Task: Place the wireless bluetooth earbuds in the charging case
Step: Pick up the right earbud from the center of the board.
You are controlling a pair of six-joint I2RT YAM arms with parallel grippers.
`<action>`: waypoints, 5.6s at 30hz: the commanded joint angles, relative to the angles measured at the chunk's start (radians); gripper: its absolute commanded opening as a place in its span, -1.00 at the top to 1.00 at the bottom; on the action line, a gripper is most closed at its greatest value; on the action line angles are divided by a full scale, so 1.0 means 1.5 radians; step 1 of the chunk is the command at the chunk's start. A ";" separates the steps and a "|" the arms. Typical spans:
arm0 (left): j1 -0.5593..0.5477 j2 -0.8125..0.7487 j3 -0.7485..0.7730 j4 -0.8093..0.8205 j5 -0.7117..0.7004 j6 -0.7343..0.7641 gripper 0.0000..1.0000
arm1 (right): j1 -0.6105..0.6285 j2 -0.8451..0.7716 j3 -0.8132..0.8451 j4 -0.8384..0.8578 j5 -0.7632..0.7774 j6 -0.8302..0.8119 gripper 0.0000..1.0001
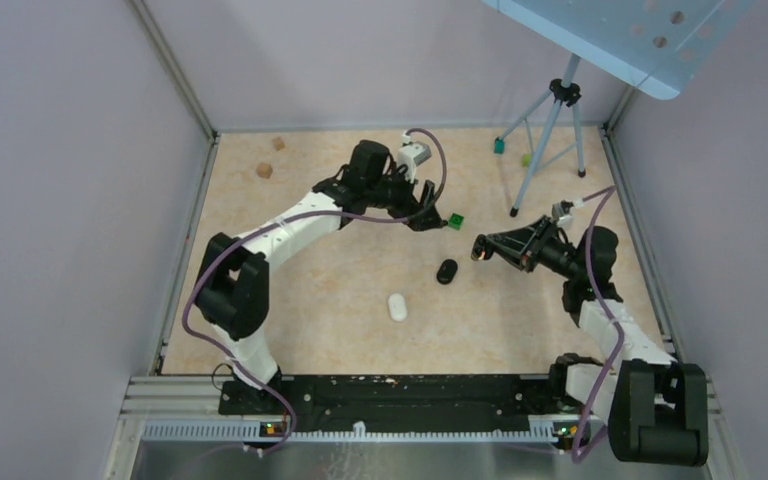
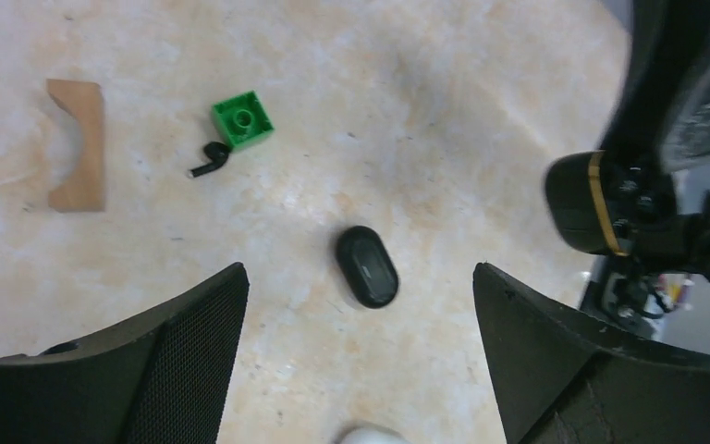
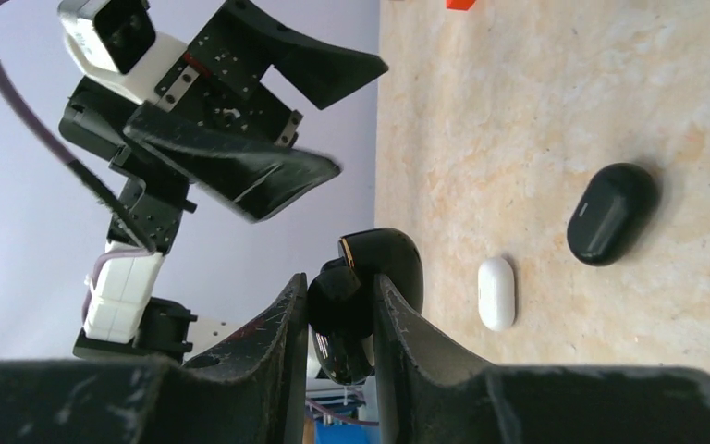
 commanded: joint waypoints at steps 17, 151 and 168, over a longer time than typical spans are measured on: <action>-0.075 0.303 0.277 -0.098 -0.154 0.231 -0.27 | -0.130 -0.083 0.040 -0.197 -0.076 -0.108 1.00; -0.098 0.475 0.445 -0.259 -0.249 0.310 0.06 | -0.130 -0.047 0.058 -0.199 -0.091 -0.127 1.00; -0.098 0.467 0.446 -0.272 -0.235 0.311 0.69 | -0.129 -0.051 0.058 -0.200 -0.091 -0.125 1.00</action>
